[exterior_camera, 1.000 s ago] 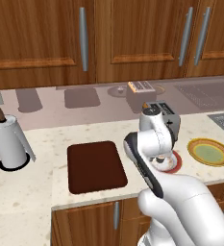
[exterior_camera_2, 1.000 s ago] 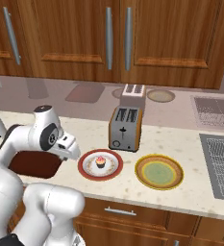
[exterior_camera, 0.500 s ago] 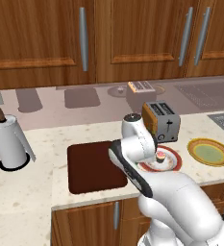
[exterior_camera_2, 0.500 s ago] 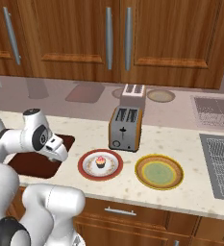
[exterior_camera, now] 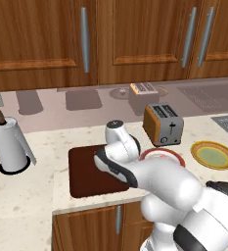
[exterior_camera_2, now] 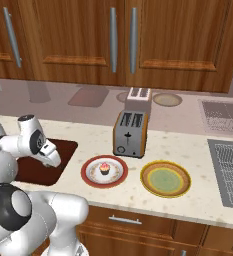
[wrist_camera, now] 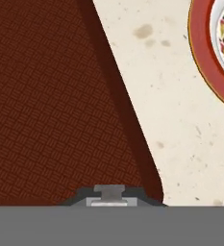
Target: Move the dessert items from the plates to the tray.
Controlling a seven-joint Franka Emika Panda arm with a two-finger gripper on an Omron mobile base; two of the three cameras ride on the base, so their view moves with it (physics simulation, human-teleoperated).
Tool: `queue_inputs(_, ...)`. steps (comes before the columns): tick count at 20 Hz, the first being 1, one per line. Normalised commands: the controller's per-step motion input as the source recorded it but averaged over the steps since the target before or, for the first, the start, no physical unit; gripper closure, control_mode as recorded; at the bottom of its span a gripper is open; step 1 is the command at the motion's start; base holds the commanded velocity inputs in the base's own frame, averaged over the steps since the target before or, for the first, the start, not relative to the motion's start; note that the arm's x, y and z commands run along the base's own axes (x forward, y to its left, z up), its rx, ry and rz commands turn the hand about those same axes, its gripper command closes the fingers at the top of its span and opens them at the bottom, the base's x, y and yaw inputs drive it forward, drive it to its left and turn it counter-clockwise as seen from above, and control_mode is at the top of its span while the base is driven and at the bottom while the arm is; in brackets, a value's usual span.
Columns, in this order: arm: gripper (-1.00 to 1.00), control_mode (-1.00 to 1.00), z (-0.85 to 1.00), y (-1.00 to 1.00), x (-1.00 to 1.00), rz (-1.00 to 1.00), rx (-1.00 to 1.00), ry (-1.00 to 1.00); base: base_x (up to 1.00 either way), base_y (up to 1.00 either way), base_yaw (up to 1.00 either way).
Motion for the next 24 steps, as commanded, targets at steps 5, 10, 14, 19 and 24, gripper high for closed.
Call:
queue_inputs(5,1.0,-1.0,-0.28,0.46,0.2,-0.02,0.0,0.05,0.0,0.0,0.0)
queue_inputs(10,1.0,-1.0,-0.12,0.21,0.16,0.0,0.0,0.12,0.0,0.0,0.0)
queue_inputs(14,1.0,-1.0,-0.29,0.08,0.09,0.0,0.0,0.08,0.0,0.0,0.0)
queue_inputs(19,1.0,-1.0,-0.43,0.0,0.0,0.0,0.0,0.0,0.0,0.0,0.0)
queue_inputs(24,1.0,-1.0,-0.33,0.0,0.0,0.0,0.01,0.0,0.0,0.0,0.0)
